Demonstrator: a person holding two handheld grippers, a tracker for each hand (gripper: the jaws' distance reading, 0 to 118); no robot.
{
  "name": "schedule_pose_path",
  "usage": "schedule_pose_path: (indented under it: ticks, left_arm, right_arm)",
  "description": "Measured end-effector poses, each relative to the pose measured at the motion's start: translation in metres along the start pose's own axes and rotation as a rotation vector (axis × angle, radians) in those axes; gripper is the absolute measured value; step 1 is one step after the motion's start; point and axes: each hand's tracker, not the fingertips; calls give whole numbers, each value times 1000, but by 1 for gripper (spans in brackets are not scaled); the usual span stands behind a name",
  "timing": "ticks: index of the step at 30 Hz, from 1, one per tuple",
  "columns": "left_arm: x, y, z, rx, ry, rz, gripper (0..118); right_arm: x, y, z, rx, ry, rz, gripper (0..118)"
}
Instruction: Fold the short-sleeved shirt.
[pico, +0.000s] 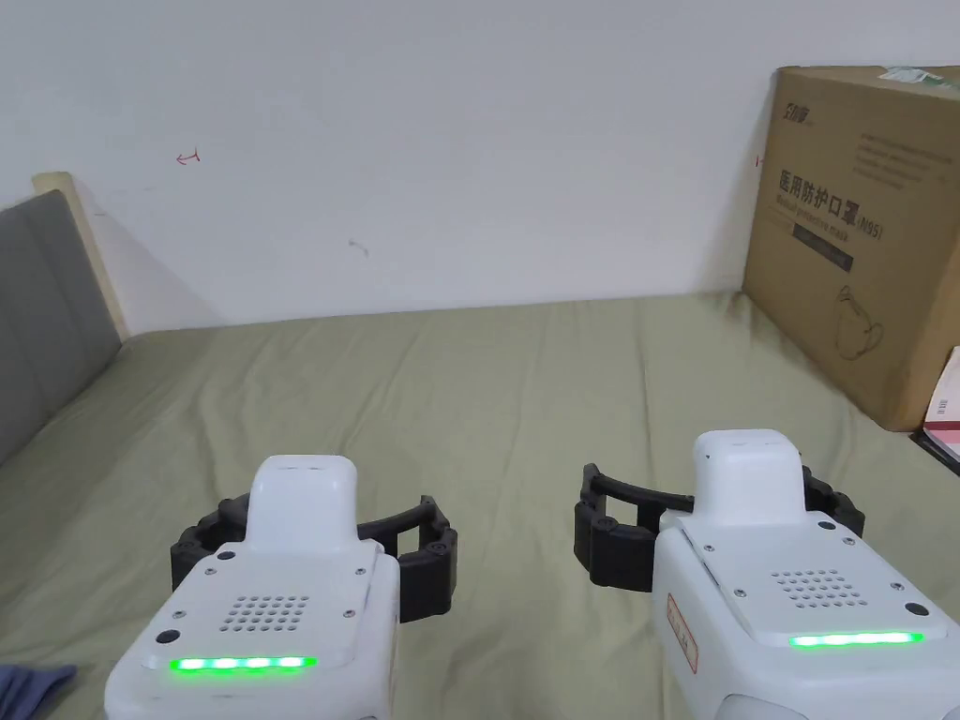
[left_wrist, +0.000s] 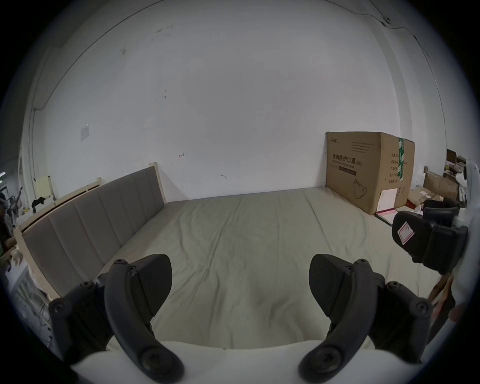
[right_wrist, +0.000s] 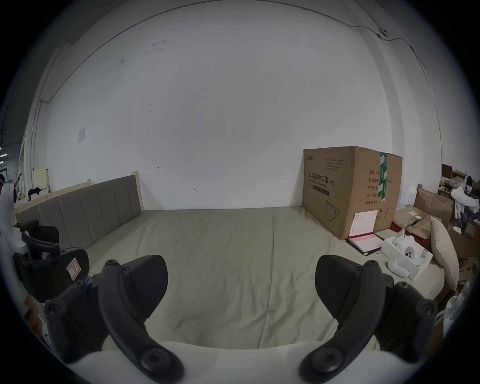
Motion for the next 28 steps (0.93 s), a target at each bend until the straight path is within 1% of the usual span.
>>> schedule_pose_path:
  ticks: [4,9,14,16,18,19,23,25,28]
  left_arm:
    - [2,-2,3,32,11,-1,110]
    - [-2,3,3,19,-20,29,110]
    - [1,0,7,73,-50,-35,110]
    - [-1,2,8,74,-73,-18,110]
    - [-4,3,6,54,-132,32,110]
    - [-6,4,6,48,-134,41,110]
    - [-1,4,6,71,-49,8,110]
    - [2,4,3,38,-29,-1,110]
    - [-3,2,0,-3,-107,35,110]
  right_arm:
    - [1,-2,-2,-7,-6,8,114]
    - [2,-2,-1,-13,-5,-6,114]
    - [2,-2,-2,-15,-2,-9,114]
    - [2,-2,-2,-14,-1,-11,114]
    - [2,-2,-1,-12,0,-12,114]
    - [3,-1,-1,-12,1,-12,114]
    - [4,-2,-1,-14,-4,-7,114]
    - [5,-2,-2,-17,-6,-13,114]
    - [6,-1,-2,-21,-2,-30,114]
